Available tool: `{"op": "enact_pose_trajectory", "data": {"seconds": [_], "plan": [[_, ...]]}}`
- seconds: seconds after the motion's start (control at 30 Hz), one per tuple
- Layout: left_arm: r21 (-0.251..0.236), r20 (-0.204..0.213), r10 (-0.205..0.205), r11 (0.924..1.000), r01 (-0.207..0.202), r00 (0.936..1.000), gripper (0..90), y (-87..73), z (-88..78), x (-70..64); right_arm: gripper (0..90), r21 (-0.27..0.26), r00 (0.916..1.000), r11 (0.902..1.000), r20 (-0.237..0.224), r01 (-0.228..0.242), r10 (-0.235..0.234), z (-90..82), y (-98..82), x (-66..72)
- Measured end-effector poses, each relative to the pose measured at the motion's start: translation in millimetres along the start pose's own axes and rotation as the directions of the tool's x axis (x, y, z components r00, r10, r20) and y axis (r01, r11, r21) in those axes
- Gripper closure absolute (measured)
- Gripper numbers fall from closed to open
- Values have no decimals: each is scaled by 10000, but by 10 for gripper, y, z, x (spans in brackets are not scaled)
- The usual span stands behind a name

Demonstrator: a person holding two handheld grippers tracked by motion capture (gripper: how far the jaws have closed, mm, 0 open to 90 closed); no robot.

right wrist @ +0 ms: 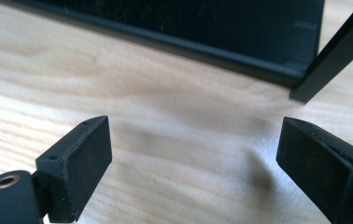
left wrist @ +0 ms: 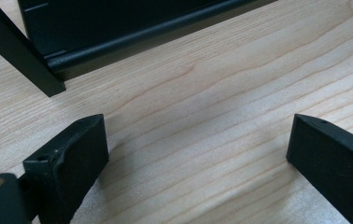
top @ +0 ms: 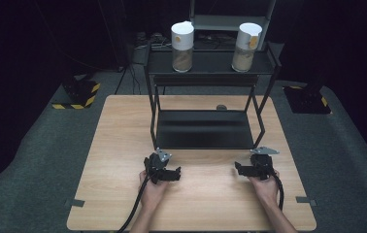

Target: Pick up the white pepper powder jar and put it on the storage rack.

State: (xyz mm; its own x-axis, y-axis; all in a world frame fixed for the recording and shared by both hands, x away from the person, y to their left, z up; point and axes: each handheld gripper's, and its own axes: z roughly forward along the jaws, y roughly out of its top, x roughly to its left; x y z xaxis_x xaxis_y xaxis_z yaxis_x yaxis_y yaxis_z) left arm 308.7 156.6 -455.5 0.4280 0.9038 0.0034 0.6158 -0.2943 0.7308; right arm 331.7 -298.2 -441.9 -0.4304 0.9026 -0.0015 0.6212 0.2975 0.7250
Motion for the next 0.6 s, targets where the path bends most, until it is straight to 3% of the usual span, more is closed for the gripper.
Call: {"op": "enact_pose_trajectory", "data": {"seconds": [0.03, 0.17, 0.6], "plan": [[19, 2, 19, 10000, -19, 10000, 55, 3, -1, 1, 87, 121, 10000, 9999, 24, 31, -31, 21, -14, 7], [19, 1, 19, 10000, -20, 10000, 55, 3, -1, 1, 94, -198, 9998, 9997, 155, 145, -142, 10, -115, 33], [26, 22, -4, 10000, 4, 10000, 53, 5, 0, 7, 94, -205, 9997, 9996, 136, 184, -181, -1, -127, 28]]}}
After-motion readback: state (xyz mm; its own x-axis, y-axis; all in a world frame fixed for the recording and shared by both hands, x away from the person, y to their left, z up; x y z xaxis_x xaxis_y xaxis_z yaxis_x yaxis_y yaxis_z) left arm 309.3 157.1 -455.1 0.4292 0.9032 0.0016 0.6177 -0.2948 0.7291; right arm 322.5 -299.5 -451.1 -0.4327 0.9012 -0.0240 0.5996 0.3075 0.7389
